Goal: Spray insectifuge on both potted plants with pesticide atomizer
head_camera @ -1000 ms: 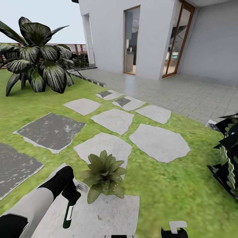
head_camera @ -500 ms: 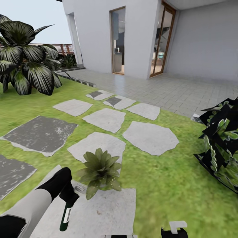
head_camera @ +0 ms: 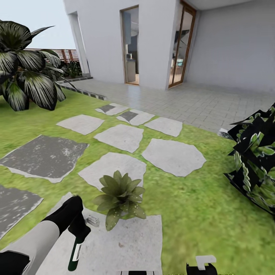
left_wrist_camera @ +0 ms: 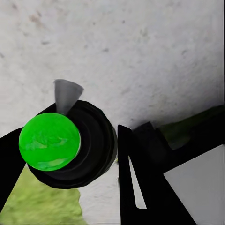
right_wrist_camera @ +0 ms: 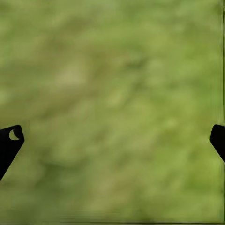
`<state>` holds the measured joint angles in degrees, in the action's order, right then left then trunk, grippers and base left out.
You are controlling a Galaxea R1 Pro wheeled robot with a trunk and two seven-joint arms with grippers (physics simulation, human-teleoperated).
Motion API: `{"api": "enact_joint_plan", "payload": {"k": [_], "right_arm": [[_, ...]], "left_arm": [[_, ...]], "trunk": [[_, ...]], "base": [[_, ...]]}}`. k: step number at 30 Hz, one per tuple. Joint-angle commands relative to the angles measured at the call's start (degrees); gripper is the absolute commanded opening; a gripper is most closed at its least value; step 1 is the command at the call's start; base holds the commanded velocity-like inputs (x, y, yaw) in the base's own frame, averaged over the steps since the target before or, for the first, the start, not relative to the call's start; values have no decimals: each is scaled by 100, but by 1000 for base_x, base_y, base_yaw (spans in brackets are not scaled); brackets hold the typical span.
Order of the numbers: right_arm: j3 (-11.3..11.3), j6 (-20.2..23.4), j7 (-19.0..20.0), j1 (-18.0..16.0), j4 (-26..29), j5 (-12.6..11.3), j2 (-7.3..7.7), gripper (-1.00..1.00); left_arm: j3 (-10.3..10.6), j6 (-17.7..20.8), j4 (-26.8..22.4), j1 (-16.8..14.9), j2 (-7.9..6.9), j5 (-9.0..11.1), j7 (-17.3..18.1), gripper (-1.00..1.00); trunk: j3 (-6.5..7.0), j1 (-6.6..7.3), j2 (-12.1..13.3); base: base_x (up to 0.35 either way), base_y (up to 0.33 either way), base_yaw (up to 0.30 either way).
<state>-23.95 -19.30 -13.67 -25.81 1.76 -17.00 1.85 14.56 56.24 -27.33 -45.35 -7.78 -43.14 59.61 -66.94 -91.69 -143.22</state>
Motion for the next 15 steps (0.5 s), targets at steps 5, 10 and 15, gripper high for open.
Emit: {"api": "enact_joint_plan", "payload": {"k": [5,10,15], "right_arm": [[-49,-13,-13,-2,0,-49,0,100],[-49,-13,-11,-1,-4,-49,-1,100],[-57,-13,-4,-1,-9,-49,0,100]], "left_arm": [[-18,19,-64,143,-174,-48,60,-100],[-28,18,-110,148,-236,-46,60,-100],[-24,18,-116,149,-218,-46,60,-100]], "trunk": [[-5,1,-2],[-5,1,-2],[-5,1,-2]], "base": [[0,1,-273],[0,132,-141],[0,295,-9]]}}
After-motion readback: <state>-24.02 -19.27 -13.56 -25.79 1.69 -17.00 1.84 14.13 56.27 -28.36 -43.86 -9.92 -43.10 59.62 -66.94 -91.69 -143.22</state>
